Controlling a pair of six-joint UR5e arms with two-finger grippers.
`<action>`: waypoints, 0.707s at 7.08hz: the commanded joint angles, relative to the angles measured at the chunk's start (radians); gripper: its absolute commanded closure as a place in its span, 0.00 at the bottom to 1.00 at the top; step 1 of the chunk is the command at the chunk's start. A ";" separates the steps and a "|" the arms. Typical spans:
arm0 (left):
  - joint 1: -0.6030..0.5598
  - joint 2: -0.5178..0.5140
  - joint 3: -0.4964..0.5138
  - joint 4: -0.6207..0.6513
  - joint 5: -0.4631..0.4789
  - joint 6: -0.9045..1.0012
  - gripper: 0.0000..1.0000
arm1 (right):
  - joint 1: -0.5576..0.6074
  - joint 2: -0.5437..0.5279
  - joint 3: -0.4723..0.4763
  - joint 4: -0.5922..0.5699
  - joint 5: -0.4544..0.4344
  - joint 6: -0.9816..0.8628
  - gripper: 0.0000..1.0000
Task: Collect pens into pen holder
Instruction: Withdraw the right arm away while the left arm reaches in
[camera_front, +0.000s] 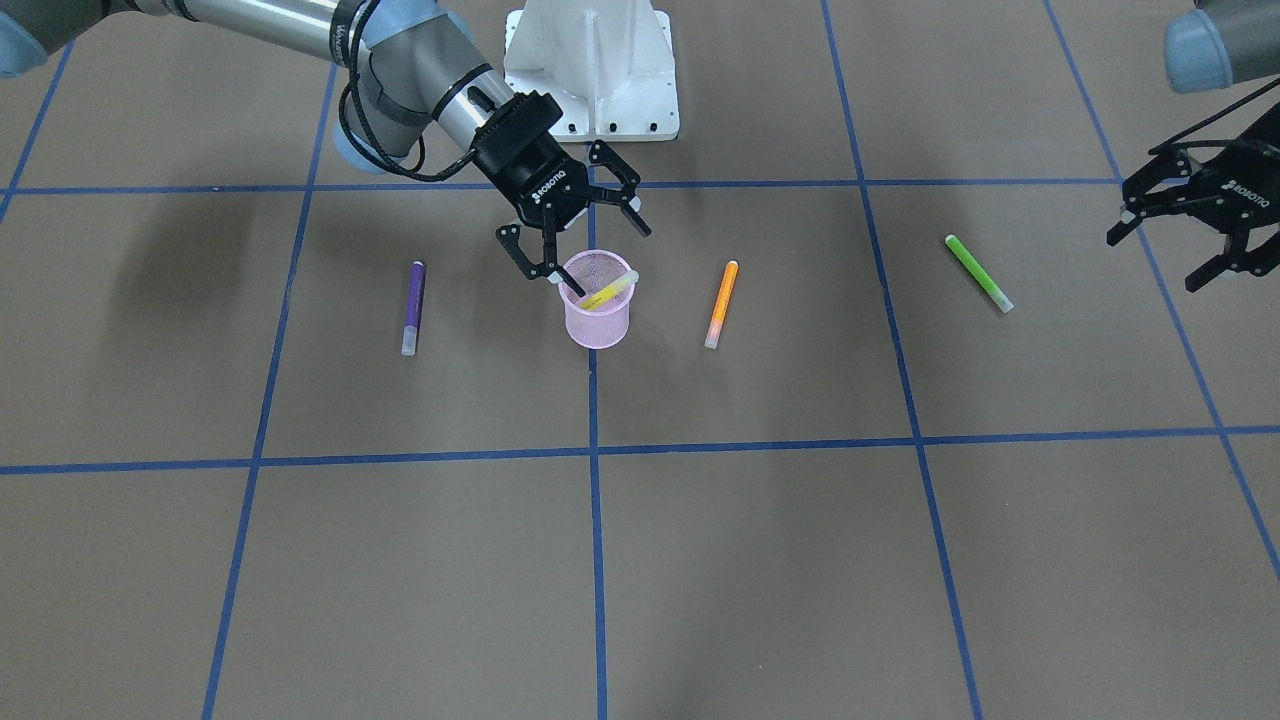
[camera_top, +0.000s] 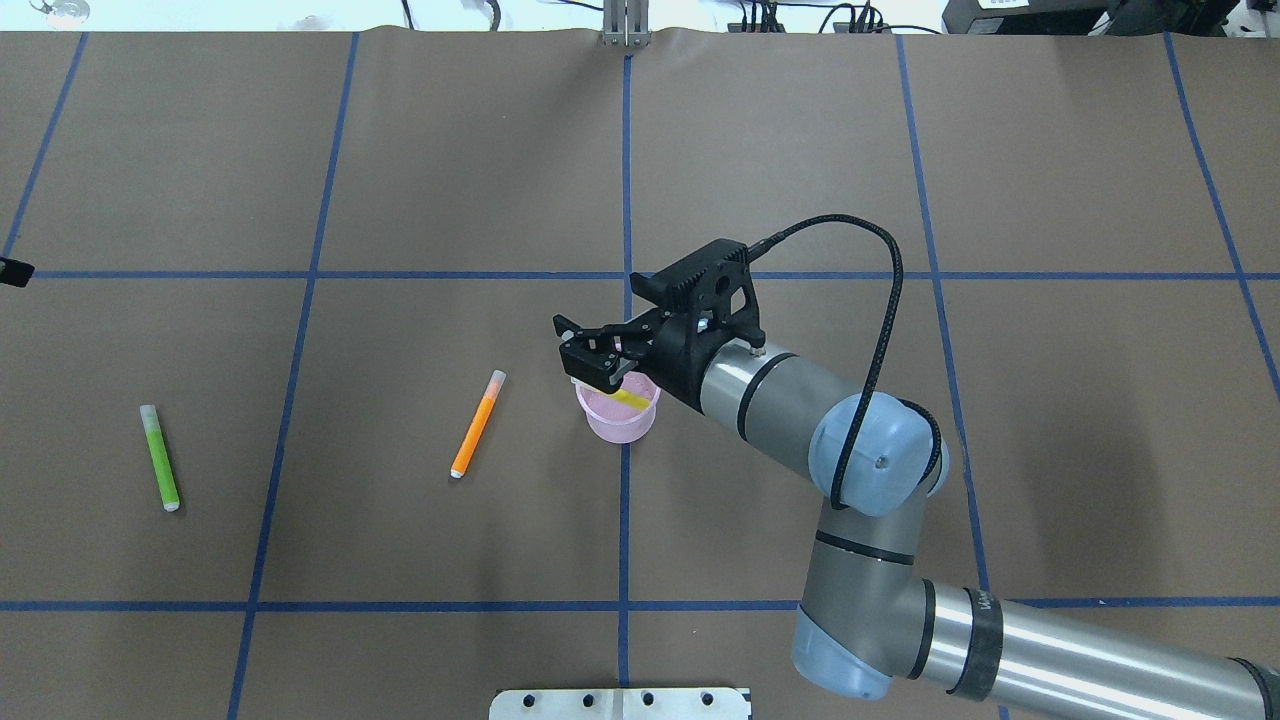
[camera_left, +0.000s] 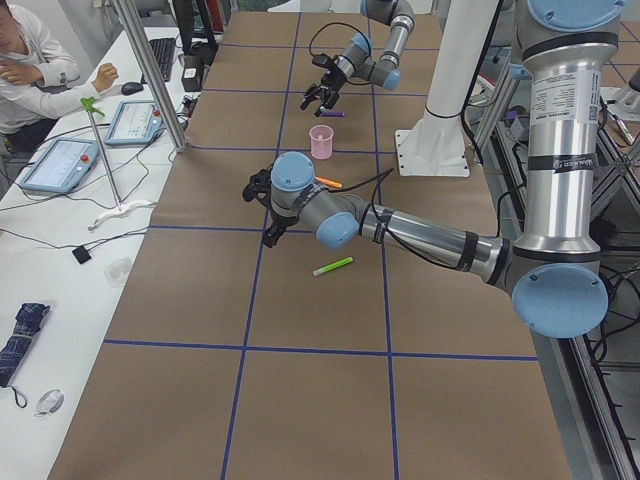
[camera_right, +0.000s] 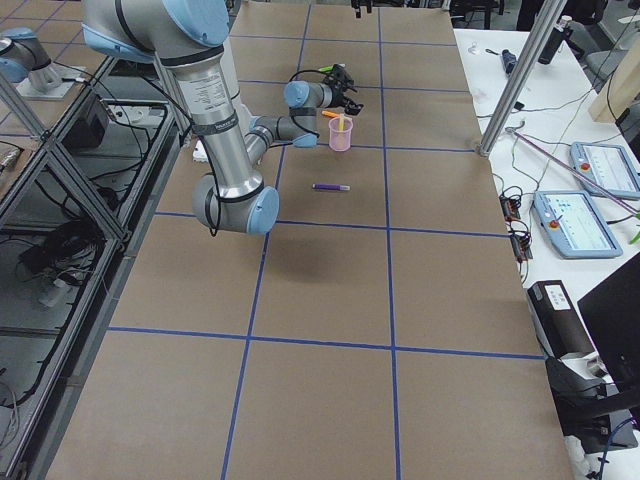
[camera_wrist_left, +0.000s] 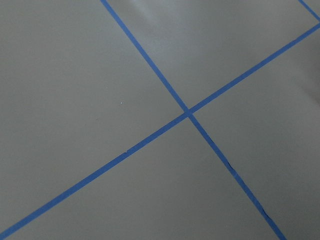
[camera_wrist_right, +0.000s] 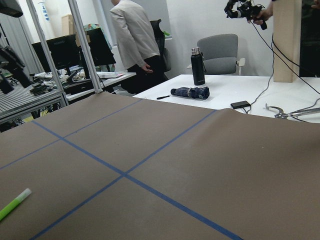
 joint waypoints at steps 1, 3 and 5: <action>0.032 0.015 0.004 -0.042 0.032 -0.288 0.00 | 0.156 0.001 0.120 -0.402 0.215 0.112 0.02; 0.160 0.029 -0.001 -0.063 0.187 -0.536 0.00 | 0.385 -0.022 0.125 -0.639 0.558 0.129 0.01; 0.330 0.048 -0.001 -0.063 0.341 -0.726 0.00 | 0.584 -0.086 0.114 -0.738 0.761 0.049 0.00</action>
